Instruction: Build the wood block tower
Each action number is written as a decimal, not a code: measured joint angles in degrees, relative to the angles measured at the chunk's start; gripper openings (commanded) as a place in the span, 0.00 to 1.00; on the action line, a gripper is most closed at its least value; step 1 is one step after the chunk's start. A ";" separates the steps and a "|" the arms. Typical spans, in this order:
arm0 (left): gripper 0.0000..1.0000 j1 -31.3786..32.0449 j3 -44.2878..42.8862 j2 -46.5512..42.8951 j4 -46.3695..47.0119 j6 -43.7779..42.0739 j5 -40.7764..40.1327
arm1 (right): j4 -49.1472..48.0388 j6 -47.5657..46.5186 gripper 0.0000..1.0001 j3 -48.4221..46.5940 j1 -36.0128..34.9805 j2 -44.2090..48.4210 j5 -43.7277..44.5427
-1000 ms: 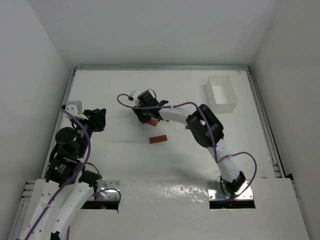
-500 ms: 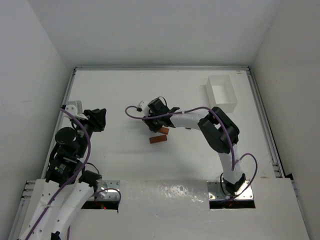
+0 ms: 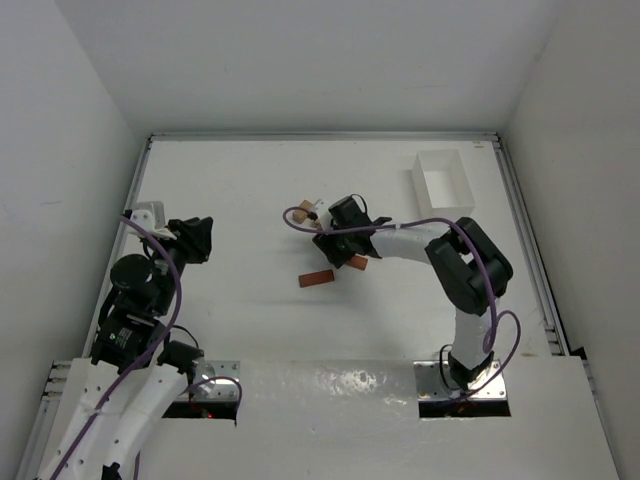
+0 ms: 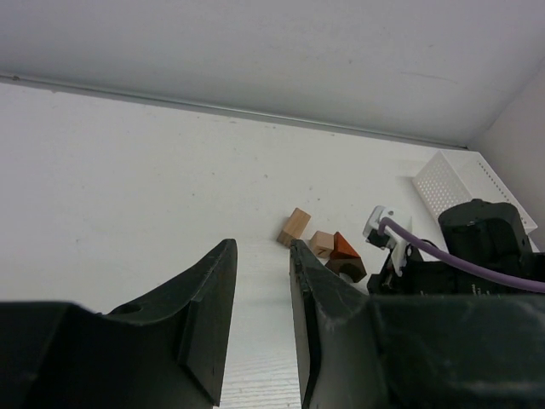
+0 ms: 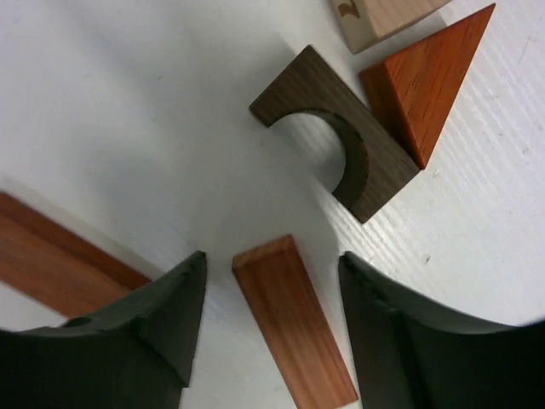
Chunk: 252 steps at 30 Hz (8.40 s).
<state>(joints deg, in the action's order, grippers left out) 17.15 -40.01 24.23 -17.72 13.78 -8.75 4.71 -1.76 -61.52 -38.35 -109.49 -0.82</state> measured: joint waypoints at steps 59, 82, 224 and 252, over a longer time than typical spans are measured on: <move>0.29 -0.02 0.00 0.02 0.02 -0.02 0.02 | 9.90 -9.57 0.24 -10.43 -8.28 -5.81 -8.39; 0.29 -0.39 0.00 0.15 0.26 0.00 0.48 | 8.02 11.93 0.23 -16.41 -11.80 -10.03 2.58; 0.00 17.64 10.34 37.24 36.06 22.23 14.47 | -11.58 23.47 0.57 18.25 2.03 32.54 -26.77; 0.00 18.93 17.51 24.35 39.76 16.02 35.58 | 4.02 0.20 0.69 3.30 6.34 22.64 -64.43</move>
<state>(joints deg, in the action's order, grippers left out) 36.07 -22.50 48.58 22.04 29.80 26.83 8.73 -1.56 -58.22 -32.01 -86.85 -65.25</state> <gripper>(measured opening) 0.315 0.698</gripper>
